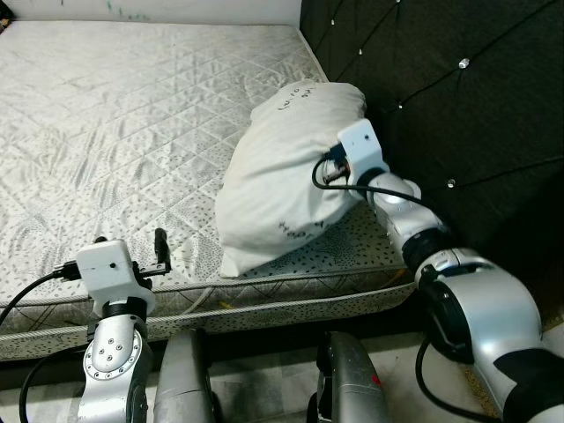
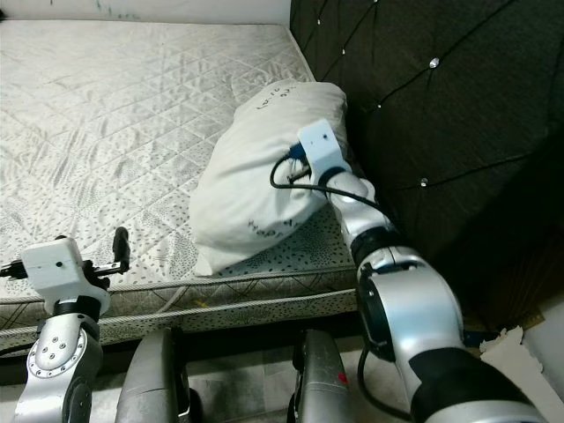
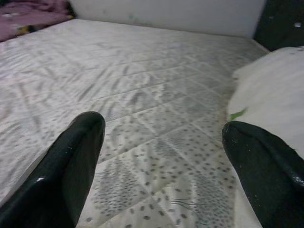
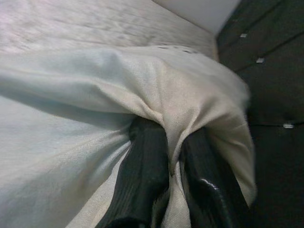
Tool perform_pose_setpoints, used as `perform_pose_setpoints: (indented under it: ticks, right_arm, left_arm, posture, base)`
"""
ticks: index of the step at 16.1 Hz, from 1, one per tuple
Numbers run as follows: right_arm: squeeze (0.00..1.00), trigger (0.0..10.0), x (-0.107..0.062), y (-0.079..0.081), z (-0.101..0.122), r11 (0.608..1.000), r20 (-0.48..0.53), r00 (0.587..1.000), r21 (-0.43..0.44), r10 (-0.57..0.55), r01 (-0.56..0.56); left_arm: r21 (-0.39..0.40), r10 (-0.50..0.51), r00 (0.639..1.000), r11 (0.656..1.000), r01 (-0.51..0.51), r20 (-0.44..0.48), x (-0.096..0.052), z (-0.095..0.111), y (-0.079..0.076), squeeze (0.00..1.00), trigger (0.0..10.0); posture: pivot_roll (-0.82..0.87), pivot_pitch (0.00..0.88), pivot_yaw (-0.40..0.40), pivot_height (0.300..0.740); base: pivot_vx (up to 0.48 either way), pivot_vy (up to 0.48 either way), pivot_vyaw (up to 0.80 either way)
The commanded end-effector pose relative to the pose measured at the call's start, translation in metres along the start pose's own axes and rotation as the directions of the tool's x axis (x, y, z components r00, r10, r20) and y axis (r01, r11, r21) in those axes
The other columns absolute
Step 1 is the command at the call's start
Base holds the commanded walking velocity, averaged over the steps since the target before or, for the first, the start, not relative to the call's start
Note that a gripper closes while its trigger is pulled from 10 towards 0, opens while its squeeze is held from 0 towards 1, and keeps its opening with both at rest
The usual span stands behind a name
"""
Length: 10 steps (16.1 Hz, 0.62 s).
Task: Clean up the room
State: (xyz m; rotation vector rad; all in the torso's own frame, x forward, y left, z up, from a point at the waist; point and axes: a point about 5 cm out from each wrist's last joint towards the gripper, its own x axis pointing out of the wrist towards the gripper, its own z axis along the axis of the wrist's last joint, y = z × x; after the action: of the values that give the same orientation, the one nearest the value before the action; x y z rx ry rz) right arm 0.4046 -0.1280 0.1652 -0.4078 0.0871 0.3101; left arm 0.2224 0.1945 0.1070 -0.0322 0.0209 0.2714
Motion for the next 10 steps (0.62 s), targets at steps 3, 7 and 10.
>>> perform_pose_setpoints:
  ticks: [3, 7, 10]
  right_arm:
    - [0.0, 0.0, -0.003, -0.04, 0.023, 0.978, 0.066, 0.977, -0.042, -0.203, 0.206]
    - [0.0, 0.0, -0.022, -0.07, -0.013, 0.938, -0.025, 0.941, -0.091, -0.337, 0.333]
    - [0.0, 0.0, -0.034, -0.078, -0.04, 0.936, -0.1, 0.935, -0.134, -0.341, 0.327]
  left_arm:
    - [0.034, 0.109, 0.994, 0.993, -0.109, 0.01, -0.006, 0.003, 0.016, 0.0, 10.0]
    - [0.027, 0.115, 0.993, 0.993, -0.115, -0.005, -0.009, 0.001, 0.016, 0.0, 10.0]
    - [0.027, 0.102, 0.995, 0.995, -0.101, -0.017, -0.01, -0.001, 0.012, 0.0, 10.0]
  posture:
    - [0.11, 0.01, -0.091, 0.597]
    - [0.08, 0.037, -0.076, 0.597]
    - [0.07, 0.062, -0.07, 0.597]
  base:
    - [0.0, 0.0, 0.0]
    - [0.0, 0.0, 0.0]
    - [0.0, 0.0, 0.0]
